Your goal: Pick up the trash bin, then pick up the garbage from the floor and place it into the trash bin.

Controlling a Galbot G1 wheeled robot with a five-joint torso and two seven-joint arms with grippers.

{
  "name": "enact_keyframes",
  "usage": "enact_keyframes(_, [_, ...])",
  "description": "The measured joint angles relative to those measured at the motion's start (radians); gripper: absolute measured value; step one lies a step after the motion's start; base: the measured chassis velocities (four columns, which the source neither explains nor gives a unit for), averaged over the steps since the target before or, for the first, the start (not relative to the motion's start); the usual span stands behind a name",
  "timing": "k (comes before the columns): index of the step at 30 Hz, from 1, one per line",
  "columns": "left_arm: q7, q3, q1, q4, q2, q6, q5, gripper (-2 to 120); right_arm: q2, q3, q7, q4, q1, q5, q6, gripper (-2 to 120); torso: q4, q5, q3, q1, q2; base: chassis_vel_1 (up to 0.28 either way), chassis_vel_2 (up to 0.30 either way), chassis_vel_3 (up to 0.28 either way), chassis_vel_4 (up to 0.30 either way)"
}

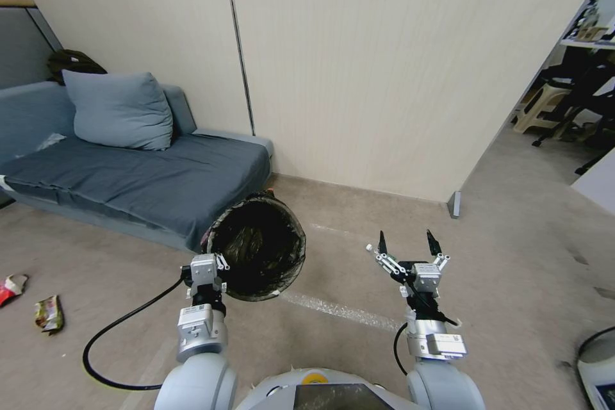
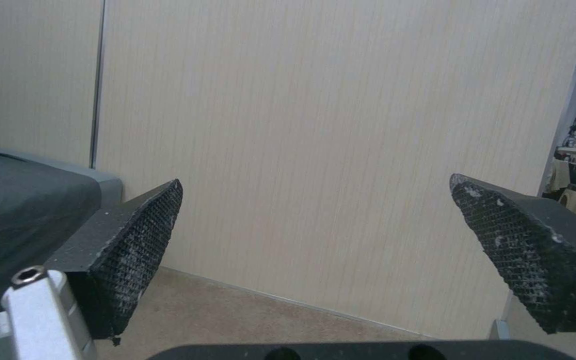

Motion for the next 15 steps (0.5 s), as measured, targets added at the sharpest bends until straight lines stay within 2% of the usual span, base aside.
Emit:
enact_keyframes(5, [-0.002,0.019,0.021,0.0,0.012,-0.016,0.01,0,-0.001,0.033,-0.025,-0.04,0.056,0.024,-0.03,100,0.0001,0.0001,0.0,0.0,0.0,0.0,0.0,0.0,0.0])
enact_keyframes(8, [-0.002,0.02,0.031,0.0,0.02,-0.026,0.016,0,-0.065,0.05,-0.04,-0.075,0.114,0.092,-0.084,100,0.0,0.0001,0.0,0.0,0.0,0.0,0.0,0.0,0.0])
enact_keyframes(10, [-0.002,0.02,0.031,0.0,0.02,-0.026,0.016,0,-0.065,0.05,-0.04,-0.075,0.114,0.092,-0.084,100,0.0,0.0001,0.0,0.0,0.0,0.0,0.0,0.0,0.0])
enact_keyframes(11, [-0.003,0.02,0.035,0.0,0.021,-0.028,0.016,0,-0.117,0.061,-0.049,-0.106,0.165,0.143,-0.115,100,0.0004,0.0002,0.0,0.0,0.0,0.0,0.0,0.0,0.0])
enact_keyframes(12, [-0.003,0.019,0.037,0.0,0.023,-0.029,0.016,0,-0.149,0.067,-0.056,-0.13,0.196,0.171,-0.134,100,-0.0003,0.0002,0.0,0.0,0.0,0.0,0.0,0.0,0.0])
enact_keyframes(13, [-0.003,0.017,0.04,0.0,0.022,-0.029,0.016,0,-0.186,0.074,-0.062,-0.161,0.234,0.201,-0.152,100,0.0002,0.0001,0.0,0.0,0.0,0.0,0.0,0.0,0.0])
enact_keyframes(15, [-0.003,0.014,0.042,0.0,0.023,-0.029,0.016,0,-0.209,0.076,-0.064,-0.187,0.258,0.221,-0.165,100,0.0004,0.0002,0.0,0.0,0.0,0.0,0.0,0.0,0.0])
